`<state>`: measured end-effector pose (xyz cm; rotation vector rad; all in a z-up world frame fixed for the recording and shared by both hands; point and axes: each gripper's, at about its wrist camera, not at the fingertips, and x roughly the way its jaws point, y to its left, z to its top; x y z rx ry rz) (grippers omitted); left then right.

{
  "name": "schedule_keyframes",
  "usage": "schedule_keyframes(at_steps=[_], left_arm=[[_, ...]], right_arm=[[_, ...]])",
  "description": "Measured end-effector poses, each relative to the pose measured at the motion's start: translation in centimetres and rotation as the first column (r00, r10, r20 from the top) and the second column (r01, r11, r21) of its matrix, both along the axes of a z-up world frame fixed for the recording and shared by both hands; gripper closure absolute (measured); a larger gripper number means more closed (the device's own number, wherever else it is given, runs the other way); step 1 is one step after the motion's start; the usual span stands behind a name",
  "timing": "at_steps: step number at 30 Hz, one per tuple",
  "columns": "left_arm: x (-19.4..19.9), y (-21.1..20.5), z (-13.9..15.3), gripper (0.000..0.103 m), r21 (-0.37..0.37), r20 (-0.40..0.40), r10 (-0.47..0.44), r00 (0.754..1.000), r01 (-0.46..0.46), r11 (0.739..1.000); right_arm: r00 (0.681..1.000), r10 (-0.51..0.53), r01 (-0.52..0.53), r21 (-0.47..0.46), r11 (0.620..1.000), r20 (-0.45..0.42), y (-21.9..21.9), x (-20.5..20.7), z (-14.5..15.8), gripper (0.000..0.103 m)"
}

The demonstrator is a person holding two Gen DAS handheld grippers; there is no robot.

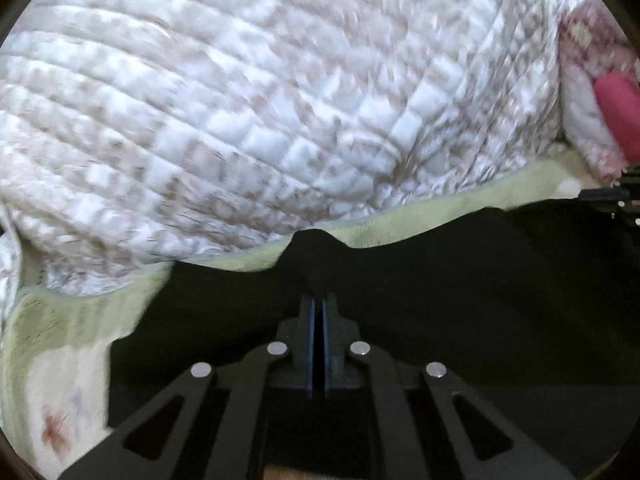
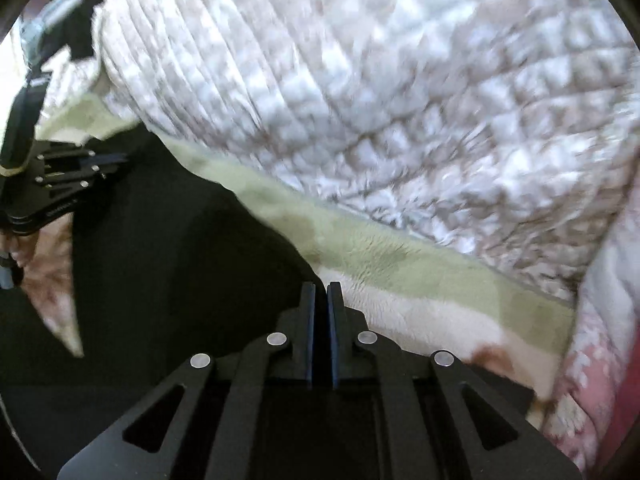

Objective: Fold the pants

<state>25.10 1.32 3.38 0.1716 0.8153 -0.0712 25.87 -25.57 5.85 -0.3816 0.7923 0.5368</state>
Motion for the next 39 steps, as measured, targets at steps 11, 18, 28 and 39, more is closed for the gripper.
schedule_keyframes(at_steps=[11,18,28,39], left_arm=[[-16.8,1.9,4.9,0.099,-0.184,0.059,0.011,0.998,0.000,0.983],[-25.4,1.1,0.0,0.098,-0.231,-0.087,0.007,0.996,-0.027,0.973],[-29.2,2.8,1.2,0.083,-0.275,-0.069,0.094,0.993,-0.109,0.955],[-21.0,-2.1,-0.4,0.056,-0.137,-0.090,0.080,0.993,-0.092,0.986]], right_arm=[[0.998,-0.056,0.059,0.197,0.979,-0.020,-4.7,-18.4,2.8,0.098],[0.955,-0.154,0.205,0.187,0.961,-0.253,-6.4,-24.5,-3.9,0.098],[0.922,-0.278,0.364,0.357,0.860,-0.270,-8.8,-27.8,-4.7,0.061],[0.811,-0.486,0.584,0.479,0.655,-0.324,-14.2,-28.2,-5.4,0.055]])
